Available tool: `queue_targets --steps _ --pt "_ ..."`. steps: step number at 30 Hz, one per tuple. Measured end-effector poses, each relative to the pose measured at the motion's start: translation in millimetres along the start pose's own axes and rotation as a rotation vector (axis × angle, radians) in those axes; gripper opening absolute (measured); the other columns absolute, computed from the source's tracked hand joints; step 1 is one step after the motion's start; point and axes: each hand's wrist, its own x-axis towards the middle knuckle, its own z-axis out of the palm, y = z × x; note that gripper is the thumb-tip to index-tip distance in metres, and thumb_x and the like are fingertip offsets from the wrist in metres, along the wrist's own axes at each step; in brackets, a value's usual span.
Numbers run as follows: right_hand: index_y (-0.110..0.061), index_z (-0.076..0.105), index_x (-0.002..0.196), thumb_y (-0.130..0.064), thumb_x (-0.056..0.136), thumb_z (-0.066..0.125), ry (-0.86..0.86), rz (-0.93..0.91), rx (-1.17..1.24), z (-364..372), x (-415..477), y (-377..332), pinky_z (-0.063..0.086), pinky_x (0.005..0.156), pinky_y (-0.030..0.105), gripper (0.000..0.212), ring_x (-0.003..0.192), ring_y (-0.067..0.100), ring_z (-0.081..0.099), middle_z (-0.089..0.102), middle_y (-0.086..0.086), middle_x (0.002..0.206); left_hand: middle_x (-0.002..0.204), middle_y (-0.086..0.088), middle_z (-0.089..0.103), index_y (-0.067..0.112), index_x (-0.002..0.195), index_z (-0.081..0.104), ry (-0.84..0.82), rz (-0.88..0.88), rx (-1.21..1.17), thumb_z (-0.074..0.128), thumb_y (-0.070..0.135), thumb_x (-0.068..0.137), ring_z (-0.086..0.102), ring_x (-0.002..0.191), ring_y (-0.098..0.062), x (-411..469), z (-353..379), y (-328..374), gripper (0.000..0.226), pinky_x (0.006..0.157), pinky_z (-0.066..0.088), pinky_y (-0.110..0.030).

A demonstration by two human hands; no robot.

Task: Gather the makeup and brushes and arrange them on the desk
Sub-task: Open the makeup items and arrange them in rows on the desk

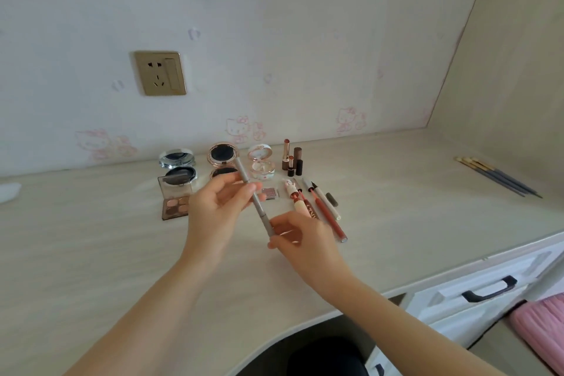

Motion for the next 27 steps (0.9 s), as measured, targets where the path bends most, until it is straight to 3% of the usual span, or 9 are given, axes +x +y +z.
queue_targets --steps 2,5,10,12,17,21,27 --pt "-0.03 0.065 0.09 -0.007 0.082 0.066 0.004 0.017 0.08 6 1 -1 0.056 0.08 0.03 0.024 0.081 0.006 0.069 0.07 -0.012 0.086 0.09 -0.007 0.075 0.006 0.1 0.066 -0.045 -0.003 0.067 0.063 0.003 0.088 0.073 0.082 -0.025 -4 -2 -6 0.013 0.082 0.057 -0.032" --pt "-0.025 0.068 0.093 -0.007 0.082 0.067 -0.011 0.024 0.107 11 2 0 0.055 0.077 0.021 0.021 0.084 0.003 0.067 0.071 -0.011 0.089 0.087 -0.007 0.075 0.009 0.098 0.067 -0.064 -0.029 0.068 0.062 0.003 0.088 0.073 0.079 -0.025 -7 -4 -12 0.012 0.08 0.057 -0.033" --pt "-0.022 0.07 0.106 -0.019 0.091 0.062 -0.122 -0.047 -0.062 3 3 -1 0.049 0.082 0.009 0.017 0.095 -0.007 0.061 0.069 -0.014 0.098 0.077 -0.004 0.073 0.014 0.094 0.07 -0.029 0.002 0.121 0.066 0.005 0.086 0.07 0.069 -0.018 -3 -8 -12 0.013 0.068 0.056 -0.021" --pt "-0.025 0.069 0.105 -0.025 0.092 0.06 -0.086 -0.054 -0.105 -6 7 -5 0.049 0.08 0.008 0.016 0.093 -0.008 0.061 0.07 -0.015 0.096 0.074 0.002 0.071 0.019 0.09 0.071 -0.056 0.033 0.241 0.068 0.007 0.085 0.066 0.066 -0.011 -2 -10 -16 0.014 0.066 0.052 -0.016" --pt "-0.019 0.065 0.104 -0.028 0.097 0.049 0.009 0.082 0.181 -31 27 -27 0.056 0.071 0.032 0.02 0.076 0.015 0.067 0.072 -0.001 0.081 0.081 0.013 0.068 0.027 0.094 0.072 -0.172 0.133 0.635 0.072 0.016 0.083 0.06 0.076 -0.003 -1 -15 -28 0.016 0.067 0.044 -0.011" --pt "-0.01 0.071 0.093 -0.026 0.096 0.052 -0.124 0.082 0.014 -43 39 -31 0.055 0.065 0.029 0.025 0.062 0.014 0.062 0.071 0.004 0.079 0.082 0.011 0.063 0.024 0.099 0.072 -0.252 0.26 0.815 0.069 0.017 0.085 0.057 0.079 -0.007 -2 -13 -23 0.016 0.072 0.044 -0.02" --pt "-0.017 0.07 0.099 -0.016 0.096 0.051 -0.479 0.093 -0.322 -52 45 -28 0.045 0.057 0.012 0.019 0.059 -0.002 0.056 0.065 -0.012 0.073 0.087 0.017 0.059 0.028 0.107 0.069 -0.345 0.38 1.059 0.062 0.026 0.089 0.052 0.092 -0.008 -2 -18 -23 0.019 0.076 0.047 -0.028"
